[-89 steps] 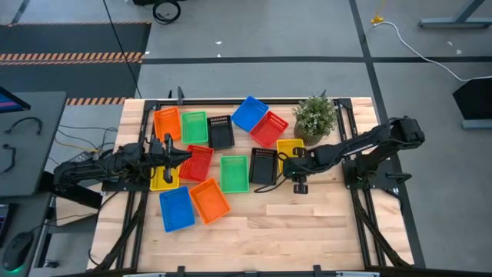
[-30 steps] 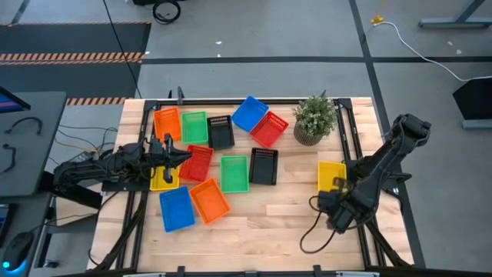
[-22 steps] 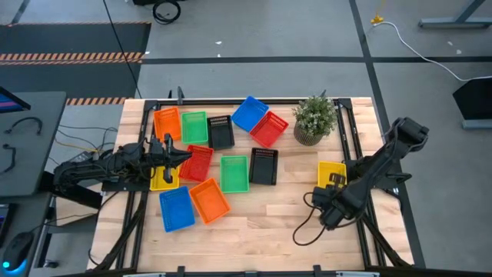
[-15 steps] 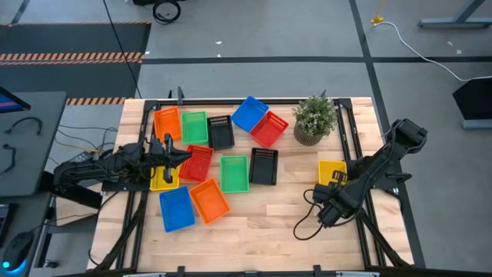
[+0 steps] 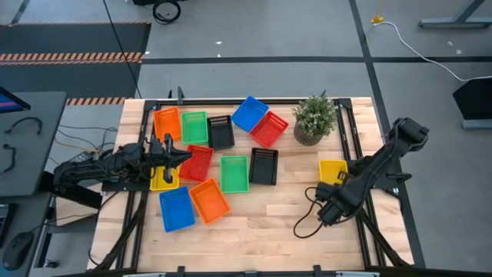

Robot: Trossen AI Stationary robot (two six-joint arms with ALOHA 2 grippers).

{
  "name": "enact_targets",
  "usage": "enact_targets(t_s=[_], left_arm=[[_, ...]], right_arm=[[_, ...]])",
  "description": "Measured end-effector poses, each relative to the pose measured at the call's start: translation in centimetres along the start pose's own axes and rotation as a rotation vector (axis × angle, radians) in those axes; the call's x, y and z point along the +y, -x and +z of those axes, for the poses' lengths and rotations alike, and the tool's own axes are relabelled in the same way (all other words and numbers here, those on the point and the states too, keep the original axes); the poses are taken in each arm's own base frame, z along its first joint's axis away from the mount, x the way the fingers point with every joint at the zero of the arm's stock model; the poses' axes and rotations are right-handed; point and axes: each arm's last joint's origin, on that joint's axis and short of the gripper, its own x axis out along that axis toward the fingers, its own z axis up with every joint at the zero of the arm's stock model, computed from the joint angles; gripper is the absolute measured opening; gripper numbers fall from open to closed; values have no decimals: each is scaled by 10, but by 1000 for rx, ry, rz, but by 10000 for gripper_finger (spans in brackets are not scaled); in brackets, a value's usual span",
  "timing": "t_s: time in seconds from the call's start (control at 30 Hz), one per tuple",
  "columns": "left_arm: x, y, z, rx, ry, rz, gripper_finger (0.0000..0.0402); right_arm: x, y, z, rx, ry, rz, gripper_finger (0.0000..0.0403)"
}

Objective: Stack baskets by color
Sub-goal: Move the bottom black bin to the bottom right side of the table

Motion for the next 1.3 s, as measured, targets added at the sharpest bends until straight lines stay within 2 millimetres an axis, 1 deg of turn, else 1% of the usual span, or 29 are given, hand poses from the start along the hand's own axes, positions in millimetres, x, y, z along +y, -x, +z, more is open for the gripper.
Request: enact_targets(t_s=[0.07,0.13,0.2,0.27,0.33,0.4,0.47,0.53,0.63,0.7,0.8,0.9,0.97,1.03,1.13,1.23,1.27,1.3], left_arm=[[0,0,0,1,0,0,35],[0,0,0,0,0,0,37],[0,0,0,0,0,0,38],[0,0,0,0,0,0,38],[0,0,0,0,0,0,35],[0,0,0,0,0,-1,33],[0,0,0,0,0,0,30],[0,0,0,0,0,0,30],[0,0,0,0,0,-1,33],[0,0,0,0,0,0,36],[0,0,0,0,0,0,38],[0,0,0,0,0,0,37],[0,0,0,0,0,0,34],[0,0,0,0,0,0,31],[0,0,0,0,0,0,30],[0,0,0,-1,0,0,34],[0,0,0,0,0,0,35],[0,0,0,0,0,0,36]], right_arm=[[-2,11,5,-42,-31,31,121],[-2,20,12,-152,-54,55,131],[2,26,22,-348,-76,63,139],[9,29,34,-564,-81,88,145],[19,29,50,-728,-60,130,149],[29,24,72,-800,-12,178,154],[37,19,98,-860,28,242,159],[40,15,124,-899,80,287,166],[41,6,154,-867,170,296,181],[38,-5,168,-797,221,271,191],[37,-22,183,-708,270,203,205],[40,-31,194,-671,318,169,207],[44,-37,197,-651,356,156,197],[47,-42,197,-635,386,145,174],[50,-45,196,-630,397,138,112],[59,-41,185,-638,427,142,29],[64,-36,178,-648,436,155,16],[71,-31,169,-662,432,174,13]])
